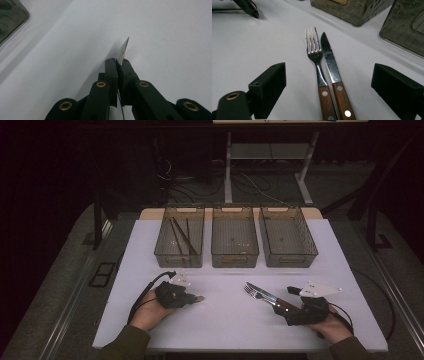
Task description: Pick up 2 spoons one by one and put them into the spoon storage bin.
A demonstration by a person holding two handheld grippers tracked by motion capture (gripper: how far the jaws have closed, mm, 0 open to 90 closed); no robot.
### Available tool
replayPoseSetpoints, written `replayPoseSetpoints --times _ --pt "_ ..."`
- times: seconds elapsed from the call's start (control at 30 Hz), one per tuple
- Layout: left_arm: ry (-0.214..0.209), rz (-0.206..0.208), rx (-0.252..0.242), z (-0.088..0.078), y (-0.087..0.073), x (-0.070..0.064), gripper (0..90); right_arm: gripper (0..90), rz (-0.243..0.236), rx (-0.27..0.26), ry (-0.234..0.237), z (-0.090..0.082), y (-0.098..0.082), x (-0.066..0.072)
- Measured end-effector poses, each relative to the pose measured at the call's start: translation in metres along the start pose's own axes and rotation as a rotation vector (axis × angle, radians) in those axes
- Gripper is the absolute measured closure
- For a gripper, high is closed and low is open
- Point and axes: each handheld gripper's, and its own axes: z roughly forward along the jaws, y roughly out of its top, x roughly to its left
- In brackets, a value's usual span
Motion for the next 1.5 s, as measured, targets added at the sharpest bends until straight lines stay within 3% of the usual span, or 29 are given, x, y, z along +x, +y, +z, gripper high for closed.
replayPoseSetpoints --times 0.57,0.87,1.2,1.5 --pt "0.031 -0.046 -0.075 -0.010 0.002 0.003 87.0 12.2 0.000 0.001 0.001 0.000 0.000 0.000" --pt "0.029 -0.066 -0.155 -0.016 0.011 0.004 87.1 12.2 0.001 0.001 -0.002 0.001 0.000 0.000" --pt "0.032 -0.072 -0.272 -0.020 0.031 0.005 87.0 12.2 0.003 0.001 0.000 0.001 0.000 0.000" --pt "0.083 -0.088 -0.325 -0.016 0.050 0.014 87.0 12.2 0.005 -0.007 0.005 0.000 0.001 0.000"
